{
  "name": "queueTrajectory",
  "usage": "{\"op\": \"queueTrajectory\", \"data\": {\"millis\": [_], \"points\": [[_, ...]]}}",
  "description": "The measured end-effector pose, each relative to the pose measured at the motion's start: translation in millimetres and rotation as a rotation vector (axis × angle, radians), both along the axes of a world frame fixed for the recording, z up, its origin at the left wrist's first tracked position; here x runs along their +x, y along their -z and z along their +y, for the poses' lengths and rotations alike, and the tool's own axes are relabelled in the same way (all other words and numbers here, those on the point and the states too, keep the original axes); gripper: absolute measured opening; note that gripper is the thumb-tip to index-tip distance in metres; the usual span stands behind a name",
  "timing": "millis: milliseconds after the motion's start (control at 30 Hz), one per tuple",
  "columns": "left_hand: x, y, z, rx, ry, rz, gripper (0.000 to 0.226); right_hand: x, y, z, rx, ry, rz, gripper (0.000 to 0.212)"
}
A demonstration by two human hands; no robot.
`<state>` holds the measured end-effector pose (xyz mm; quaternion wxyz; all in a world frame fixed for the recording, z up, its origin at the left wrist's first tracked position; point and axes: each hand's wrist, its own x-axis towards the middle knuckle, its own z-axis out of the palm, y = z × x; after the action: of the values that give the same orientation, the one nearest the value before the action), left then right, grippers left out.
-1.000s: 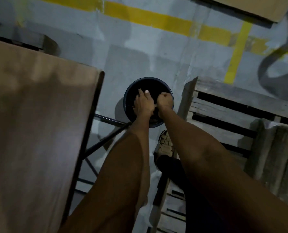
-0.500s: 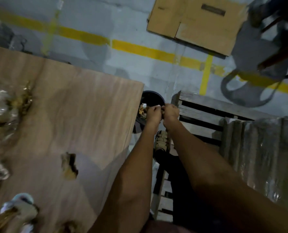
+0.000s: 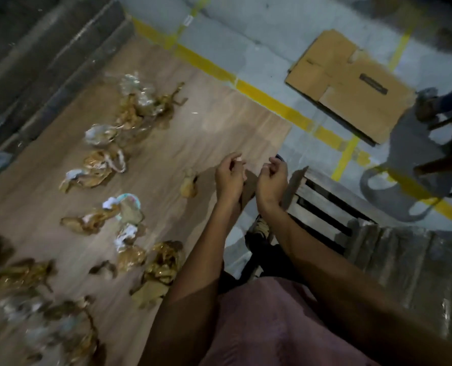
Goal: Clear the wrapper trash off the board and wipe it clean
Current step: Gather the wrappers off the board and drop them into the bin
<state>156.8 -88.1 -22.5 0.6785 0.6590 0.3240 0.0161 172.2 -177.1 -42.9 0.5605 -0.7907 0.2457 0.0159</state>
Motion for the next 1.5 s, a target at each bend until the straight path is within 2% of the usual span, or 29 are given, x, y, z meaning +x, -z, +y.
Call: {"op": "queueTrajectory", "data": {"millis": [167,333,500,600,733,800,900,967,1033,1200,1267,1367,1500], "points": [[-62,-3,55,0.222,-0.191,0.064,0.026,-37,-14,46,-0.067,-0.426,-0.063,0.031],[-97,16,81,0.416,-0.222,0.245,0.033,-44,-6,74,-0.190,-0.826,0.018,0.042],[-99,33,81,0.458,-0.156,0.312,0.047,-31,5,82,-0.275,-1.084,0.056,0.056],[-91,35,78,0.482,-0.200,0.358,0.050,-16,13,83,-0.315,-1.166,0.070,0.054],[-75,37,74,0.459,-0.284,0.373,0.040,10,22,88,-0.399,-1.324,0.052,0.064],[-64,42,76,0.444,-0.345,0.380,0.035,23,24,92,-0.462,-1.424,0.021,0.061],[-47,47,79,0.380,-0.404,0.314,0.036,45,19,97,-0.529,-1.445,-0.029,0.040],[-40,48,83,0.370,-0.443,0.298,0.036,61,15,99,-0.573,-1.419,-0.015,0.034],[-37,45,86,0.354,-0.490,0.280,0.033,79,16,101,-0.565,-1.350,-0.046,0.038],[-43,42,107,0.473,-0.598,0.258,0.029,110,10,122,-0.259,-1.221,-0.086,0.040],[-45,39,121,0.490,-0.655,0.264,0.034,118,5,136,-0.225,-1.095,-0.143,0.041],[-47,31,150,0.553,-0.721,0.304,0.043,125,-9,155,-0.068,-0.977,-0.148,0.045],[-50,32,199,0.708,-0.768,0.346,0.057,141,-22,189,-0.090,-1.007,-0.240,0.055]]}}
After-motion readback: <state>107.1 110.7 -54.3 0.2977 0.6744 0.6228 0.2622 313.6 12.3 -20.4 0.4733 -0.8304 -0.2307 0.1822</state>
